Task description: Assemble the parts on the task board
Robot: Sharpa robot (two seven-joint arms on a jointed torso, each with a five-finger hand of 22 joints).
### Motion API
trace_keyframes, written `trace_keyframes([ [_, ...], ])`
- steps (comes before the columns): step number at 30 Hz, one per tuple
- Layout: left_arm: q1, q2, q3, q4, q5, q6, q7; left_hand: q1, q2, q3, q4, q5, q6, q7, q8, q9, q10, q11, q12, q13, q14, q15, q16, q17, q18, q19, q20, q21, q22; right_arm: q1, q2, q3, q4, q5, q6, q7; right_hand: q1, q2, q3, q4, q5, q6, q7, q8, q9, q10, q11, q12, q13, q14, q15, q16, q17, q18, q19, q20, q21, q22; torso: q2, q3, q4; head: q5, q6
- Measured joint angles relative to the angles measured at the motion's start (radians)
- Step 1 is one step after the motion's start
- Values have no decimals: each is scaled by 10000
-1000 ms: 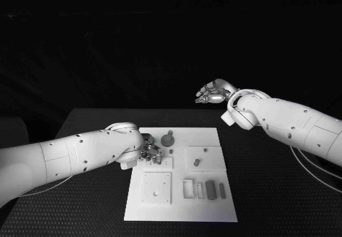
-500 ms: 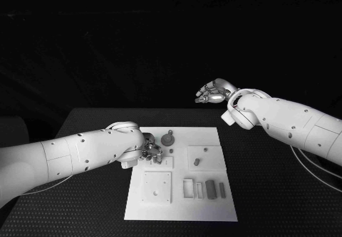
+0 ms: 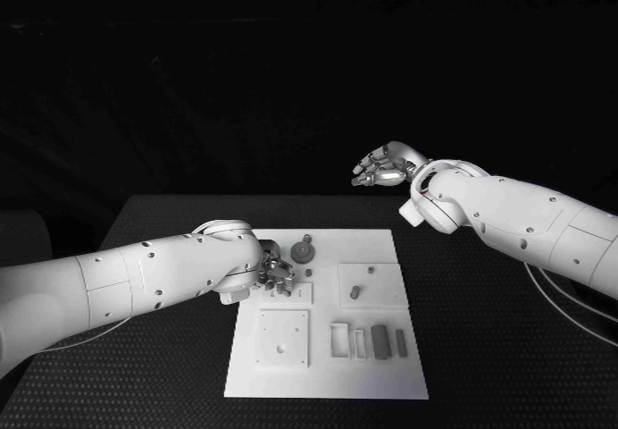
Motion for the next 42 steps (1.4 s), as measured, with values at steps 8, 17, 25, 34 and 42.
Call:
trace_keyframes([
  [8, 0, 23, 4, 0, -69, 42, -8, -20, 20, 9, 10, -37, 8, -8, 0, -28, -1, 1, 0, 0, 0, -1, 0, -11, -15, 0, 0, 0, -1, 0, -3, 1, -2, -2, 42, -2, 0, 0, 0, 0, 38, 0, 0, 0, -9, 0, 0, 0, -10, 0, 0, 0, -1, 0, 0, 0, 0, 9, 0, -5, 3, -11, -13],
  [17, -14, 21, 10, 98, -352, 132, -30, -17, 23, 35, 38, -39, 16, -16, -1, -26, -2, 2, 0, -9, 1, -1, 38, -22, -59, -1, 1, 0, -2, -3, -15, -1, 5, -2, 76, -2, 0, 0, -28, -28, 156, 0, 0, 37, -32, 0, 0, -39, -20, -43, 42, -38, -11, -2, -72, 2, -41, 37, -1, -5, 2, -31, -36],
  [25, -32, 28, 19, 193, -717, 178, -38, -16, 22, 46, 74, -77, 17, -16, -1, -7, -2, 3, -41, -8, 1, -1, 38, -32, -64, -1, 1, 0, -2, -4, -17, -1, 14, -3, 99, -2, 0, 0, -27, -28, 194, 0, 0, 42, -41, 0, 0, -39, -19, -78, 11, -38, -12, -3, -73, 2, -41, 48, -3, -5, 9, -41, -59],
  [34, -43, 44, 25, 240, -947, 208, -41, -118, 124, -14, 143, -80, 19, -17, -61, 44, 13, -13, -46, -8, 1, -1, 78, -76, -74, -2, 1, 0, -3, -7, -18, -1, 10, -4, 119, -2, 0, 0, -27, -28, 233, 0, 0, 42, -50, 0, 0, -39, -28, -109, 39, -38, -21, -3, -73, 2, -77, 59, -3, -5, 5, -49, -71],
  [42, -65, 85, 34, 182, -1002, 222, -41, -269, 273, -36, 493, -504, 77, -22, -104, 44, 35, -34, -46, -16, 1, -2, 116, -112, -80, -2, 1, 0, -3, -7, -13, -1, 15, -4, 137, -3, 0, 0, -28, -28, 233, 0, 0, 42, -50, 0, 0, -39, -28, -109, 39, -38, -21, -3, -72, 2, -77, 59, -1, -5, 8, -56, -73],
])
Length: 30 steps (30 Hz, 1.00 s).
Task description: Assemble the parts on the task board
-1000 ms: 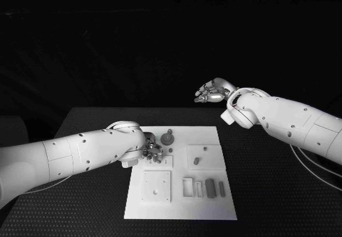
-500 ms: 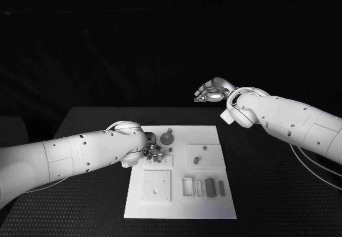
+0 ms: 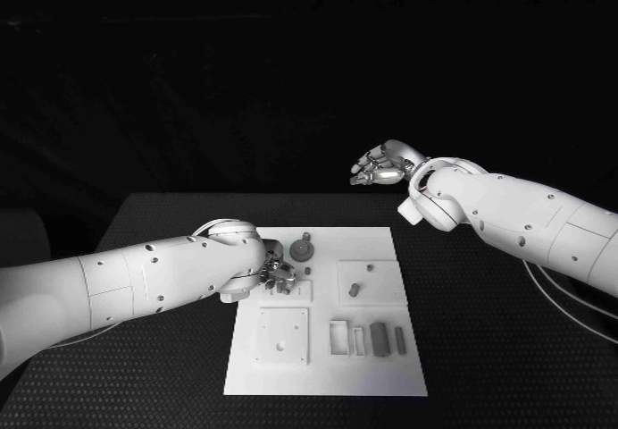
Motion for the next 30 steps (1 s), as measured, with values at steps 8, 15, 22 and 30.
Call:
trace_keyframes([
  [8, -49, 13, -16, -66, -47, 11, -9, -405, 56, 20, 463, -525, 96, -94, -74, 9, 25, -22, 0, 0, 36, -104, 38, -54, 21, 0, -1, 0, 0, 0, -9, 0, 0, -1, 13, -2, 0, 0, -28, -27, 0, 0, 0, 0, -10, 0, 0, 0, 1, 0, -1, 0, -1, 0, -36, 36, 0, 10, 2, 0, -7, -2, -2],
  [15, -70, 40, -23, -58, -56, 62, -2, -540, 67, 31, 577, -580, 206, -192, -92, 32, 40, -30, 0, 1, 86, -158, 38, -64, 24, -1, -1, 0, 8, 0, -11, 0, 6, -2, 30, -4, 0, 0, -27, -27, 38, 0, 0, 0, -9, 0, 0, 0, 1, -35, 34, 0, -1, 0, -73, 1, 0, 19, 2, 2, -1, -2, -18],
  [22, -75, 48, -27, -62, -100, 63, 7, -547, 68, 140, 467, -463, 248, -218, -92, 67, 42, -28, 0, 1, 87, -160, 108, -85, 164, -1, -1, 0, 7, -1, -11, 0, 6, -2, 51, -5, 0, 0, -27, -27, 80, 0, 0, 0, -18, 0, 0, 0, 2, -35, 34, 0, -1, -2, -73, 1, 0, 20, 2, 2, -5, -8, -21],
  [30, -79, 38, -27, -23, -205, 60, 14, -408, 21, 184, 422, -464, 261, -207, -110, 89, 56, -12, 0, 1, 87, -160, 108, -110, 168, -1, -1, 0, 6, -1, -24, 0, 4, -2, 70, -5, 0, 0, -28, -27, 120, 0, 0, -1, -18, 0, 0, 0, 2, -35, 34, 0, -1, -3, -72, 1, -38, 33, -2, 1, -2, -23, -26],
])
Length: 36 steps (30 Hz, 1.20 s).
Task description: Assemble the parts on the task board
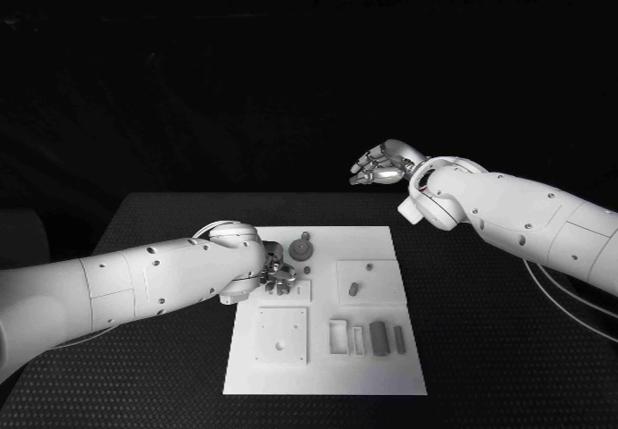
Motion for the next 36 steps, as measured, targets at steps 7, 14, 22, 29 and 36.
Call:
trace_keyframes([
  [7, -20, -4, -1, 99, -423, 2, 20, 138, -135, 0, -1, -1, 30, -5, -40, 25, -15, -15, 0, 0, 0, 0, 12, -21, -4, 0, 0, 0, -1, -7, -12, 0, 4, 0, 14, 0, 0, 0, 0, 0, 1, 0, 0, 0, -11, 0, 0, 0, 0, 0, 0, 0, 0, 0, 0, 0, 0, 10, -1, -2, 3, -10, -5],
  [14, -43, -1, 0, 172, -952, 5, 105, 329, -327, 0, -1, -1, 43, -10, -41, 44, -16, -15, 0, 1, 1, -1, 39, -49, -6, 0, 0, 40, -2, -10, -35, 0, 13, 0, 26, 0, 0, 0, 0, 0, 44, 0, 0, 0, -19, 0, 0, 0, 1, 1, -1, 0, -9, 1, 0, -1, 0, 24, 0, -2, 1, -16, -1],
  [22, -44, 0, 2, 153, -982, 51, 154, 90, -88, -42, -44, 351, 61, -25, -114, 97, -16, -15, 0, 34, 1, -1, 116, -59, -7, 0, 0, 40, -3, -10, -44, -1, 24, 0, 36, 0, 0, 0, 0, 0, 85, 0, 0, 0, -19, 0, 0, 0, 2, 1, -1, 0, -9, 1, 1, -1, 0, 34, 0, -1, 2, -17, -20],
  [29, -48, -25, -2, 129, -671, 125, 149, -43, 46, -56, -57, 351, 78, -20, -118, 137, -17, -15, 0, 47, 1, -1, 155, -59, -12, 0, 0, 40, -4, -11, -52, -1, 21, 0, 44, 0, 0, 0, 0, 0, 84, 0, 0, 0, -29, 0, 0, 0, -7, 1, -1, 0, -9, 1, 1, -1, 0, 42, -5, 6, 5, 9, -47],
  [36, -43, -70, 2, 122, -246, 140, 121, -53, 55, -64, -64, 399, 87, -19, -118, 139, -17, -15, 0, 48, 1, -1, 155, -59, -17, 0, 0, 40, -4, -11, -67, -1, 22, 0, 48, 0, 0, 0, 0, 0, 126, 0, 0, 0, -28, 0, 0, 0, -6, 2, -2, 0, -9, 1, 1, -1, 0, 42, -9, 5, 10, 23, -58],
])
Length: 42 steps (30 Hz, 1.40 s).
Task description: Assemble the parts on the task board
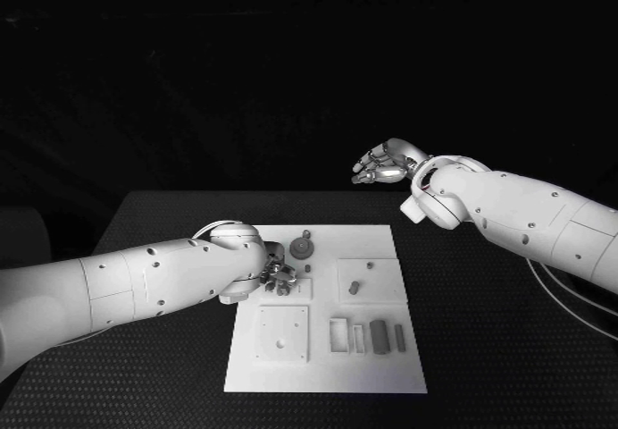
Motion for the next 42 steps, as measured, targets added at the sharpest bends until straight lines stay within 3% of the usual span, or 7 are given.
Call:
trace_keyframes([
  [13, -7, -43, -5, 29, 320, -149, -38, -256, 256, 0, 63, -87, 2, 1, -40, -7, 0, 0, 47, 11, 0, 0, 41, 1, -10, 0, 0, 0, -1, 0, -11, 0, 9, 0, 6, -1, 0, 0, 0, 0, -2, 0, 0, 0, 1, 0, 0, 0, 1, -24, 24, 0, 1, -1, 0, 0, 0, 9, 10, -10, -4, 16, 24],
  [42, -48, -139, -25, 71, -21, -648, -6, -142, 142, 52, 178, -476, 7, 0, -115, 35, 0, 0, 47, -29, 31, -31, 40, -86, -53, 0, 0, 0, 5, -11, -14, 0, 3, 1, 28, -1, -41, 41, -29, 30, 73, 0, 0, 0, -25, 0, 0, -39, 2, -81, 11, 0, -9, -59, -35, 35, -41, 49, 12, -8, -11, 6, 51],
])
